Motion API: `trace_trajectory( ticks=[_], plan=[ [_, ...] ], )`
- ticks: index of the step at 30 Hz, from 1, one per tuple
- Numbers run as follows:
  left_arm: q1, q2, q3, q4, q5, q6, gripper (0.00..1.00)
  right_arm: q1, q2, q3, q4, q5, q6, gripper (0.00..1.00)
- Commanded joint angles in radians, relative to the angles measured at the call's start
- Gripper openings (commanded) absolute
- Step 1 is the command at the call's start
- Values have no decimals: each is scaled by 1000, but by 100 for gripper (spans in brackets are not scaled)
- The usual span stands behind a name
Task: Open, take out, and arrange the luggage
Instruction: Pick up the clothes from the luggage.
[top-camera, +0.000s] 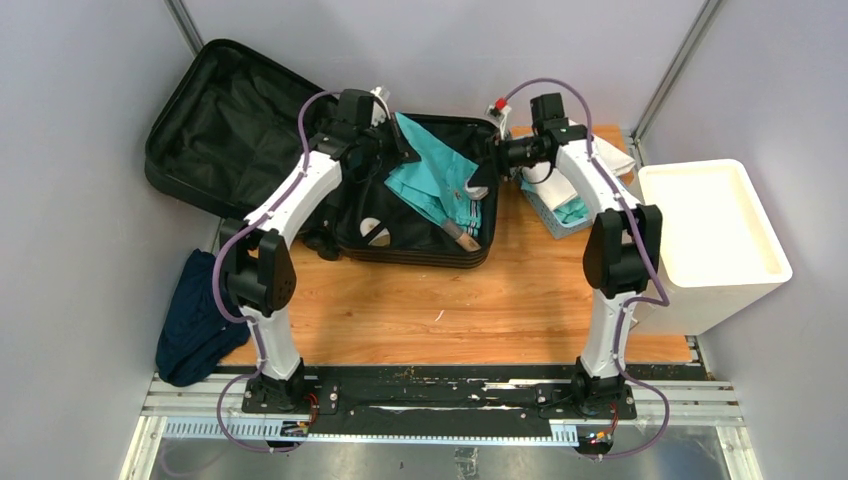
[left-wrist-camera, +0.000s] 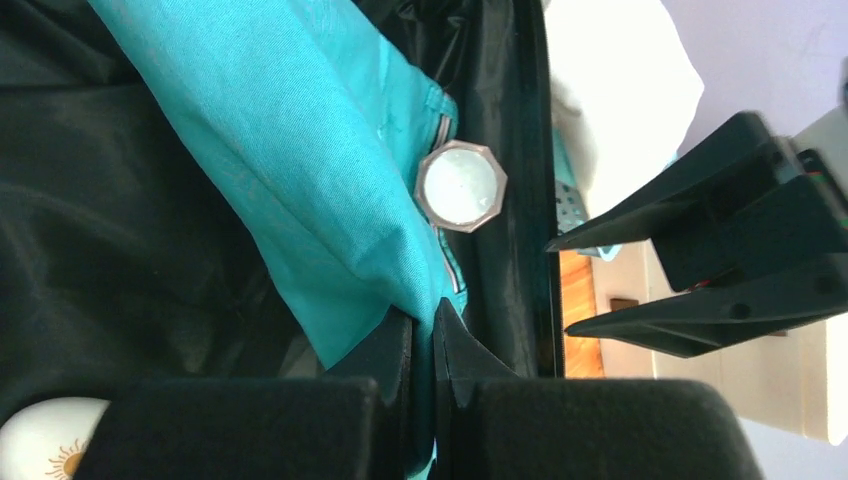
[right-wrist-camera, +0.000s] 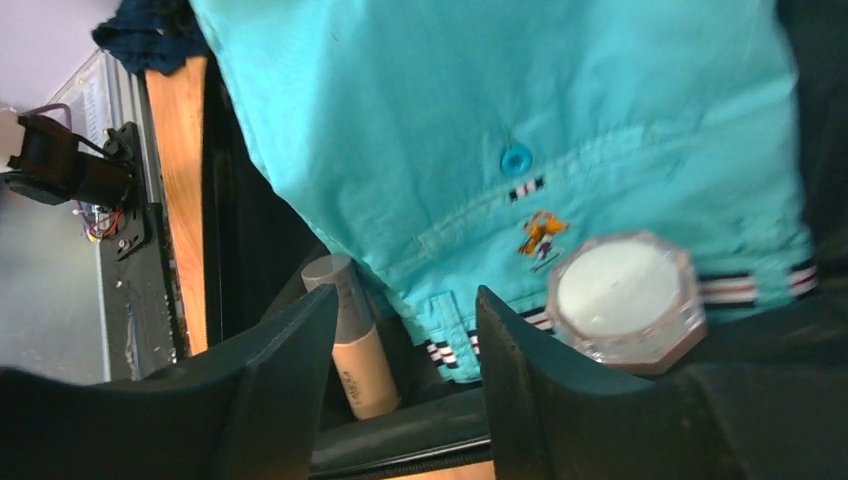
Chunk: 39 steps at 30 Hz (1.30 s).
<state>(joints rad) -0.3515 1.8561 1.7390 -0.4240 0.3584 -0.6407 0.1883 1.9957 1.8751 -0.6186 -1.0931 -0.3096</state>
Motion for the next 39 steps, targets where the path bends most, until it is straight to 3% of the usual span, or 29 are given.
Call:
trace_trajectory(
  ticks=[1,4,6,10,15,23,28,33,39],
  plan=[
    [1,34,-31,57,16,-6,0,45,45,-92,-75,169,-28,49],
    [2,26,-4,42,-5,18,0,66,61,-121,-124,293,-49,30],
    [2,23,34,14,-20,40,0,69,67,-137,-135,372,-47,22],
    [2,-3,98,-26,-60,91,0,68,69,-164,-138,537,-48,14],
    [2,-64,143,-15,-88,124,0,62,98,-179,-149,586,-45,12],
    [2,-90,206,-43,-86,163,0,61,111,-207,-150,570,-52,12],
    [2,-83,291,-66,-24,149,0,53,85,-195,-163,374,-73,15],
    [1,-77,353,-82,45,122,0,24,29,-130,-188,86,-91,26],
    [2,-97,305,-98,31,118,0,4,-28,-30,-239,-48,-160,44]
  ],
)
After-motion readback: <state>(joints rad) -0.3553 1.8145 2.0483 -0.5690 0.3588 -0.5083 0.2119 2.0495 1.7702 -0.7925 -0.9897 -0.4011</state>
